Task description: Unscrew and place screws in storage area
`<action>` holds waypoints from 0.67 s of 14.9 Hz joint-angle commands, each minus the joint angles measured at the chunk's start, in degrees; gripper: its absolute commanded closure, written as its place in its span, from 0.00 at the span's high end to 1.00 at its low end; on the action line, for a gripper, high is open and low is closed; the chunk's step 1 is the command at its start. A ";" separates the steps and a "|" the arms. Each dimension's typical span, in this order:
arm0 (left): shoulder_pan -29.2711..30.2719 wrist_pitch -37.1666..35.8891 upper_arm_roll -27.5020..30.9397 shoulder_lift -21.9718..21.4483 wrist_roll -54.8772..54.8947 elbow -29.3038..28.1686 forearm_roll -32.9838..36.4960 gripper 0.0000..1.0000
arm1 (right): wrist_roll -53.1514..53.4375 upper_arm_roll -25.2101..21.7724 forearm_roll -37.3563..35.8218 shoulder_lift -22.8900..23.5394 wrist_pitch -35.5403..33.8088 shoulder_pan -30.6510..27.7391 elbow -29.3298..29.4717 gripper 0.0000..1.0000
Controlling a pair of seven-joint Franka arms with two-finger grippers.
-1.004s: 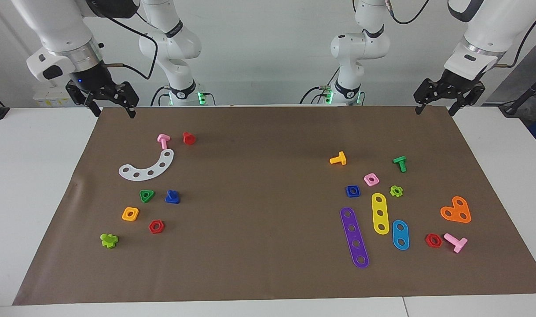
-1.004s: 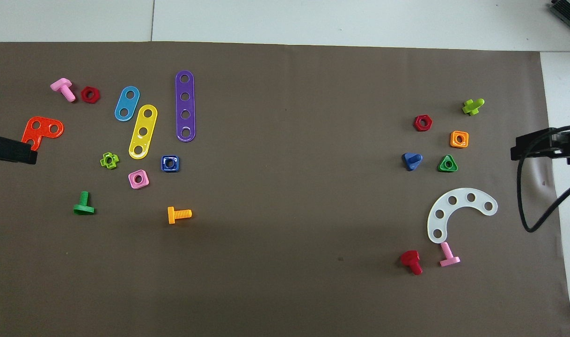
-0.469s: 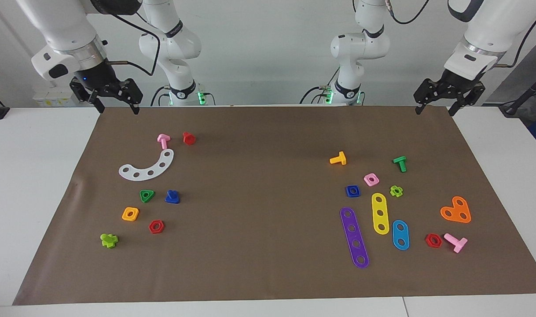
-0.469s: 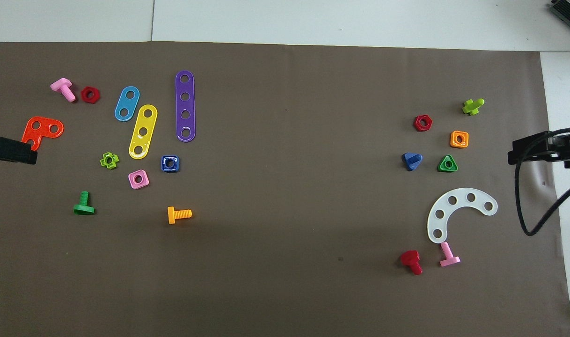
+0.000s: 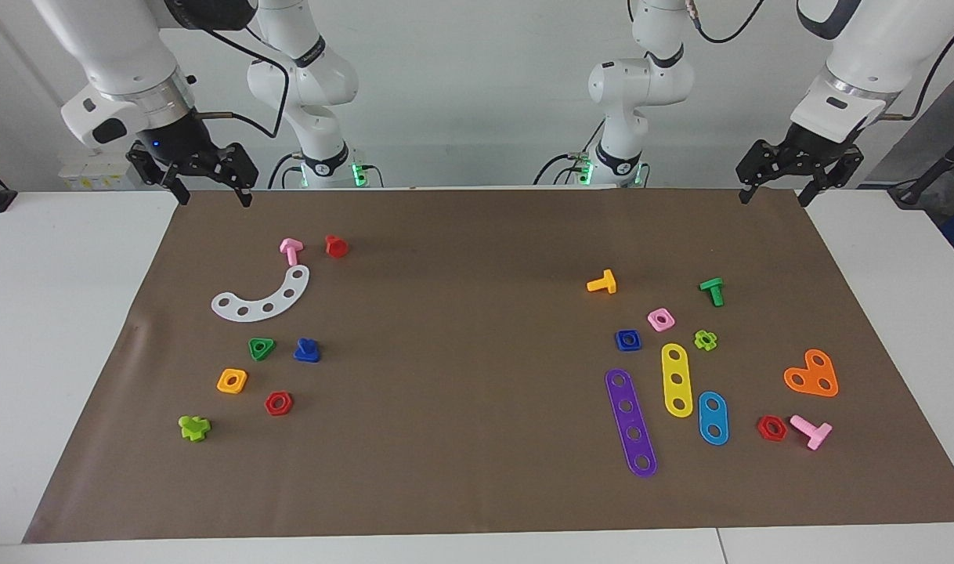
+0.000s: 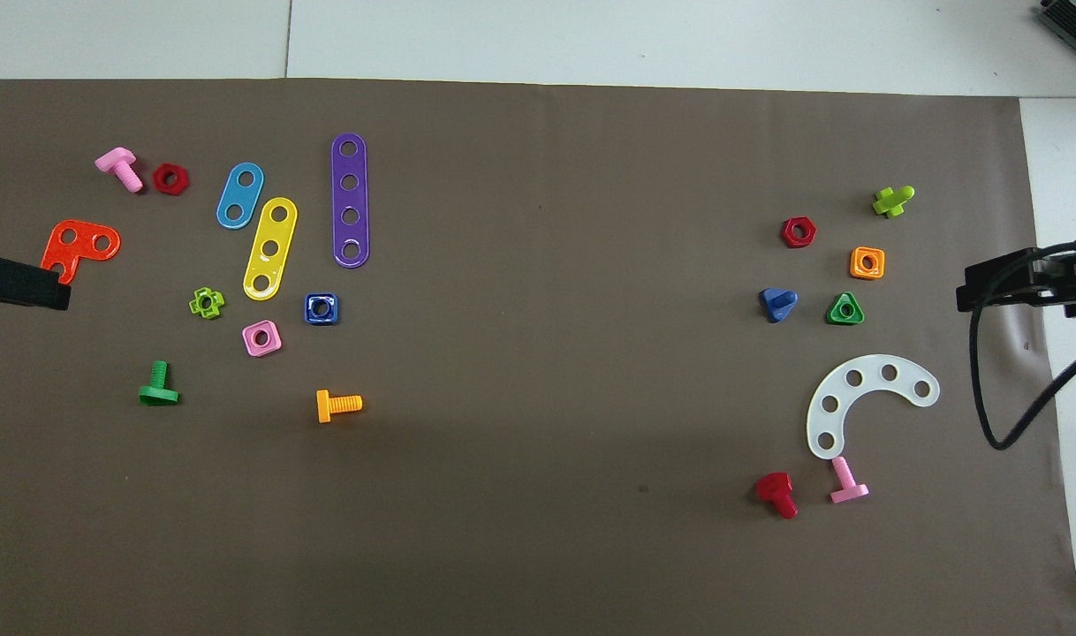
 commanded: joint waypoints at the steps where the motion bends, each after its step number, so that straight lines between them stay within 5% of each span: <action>1: 0.98 -0.77 -0.46 -0.42 0.46 -0.27 -0.50 1.00 | 0.37 0.46 -0.56 -0.66 0.99 -0.24 -1.07 1.00; 10: 0.98 -0.77 -0.46 -0.42 0.46 -0.27 -0.50 1.00 | 0.63 0.46 -0.47 -0.66 0.73 -0.24 -1.07 1.00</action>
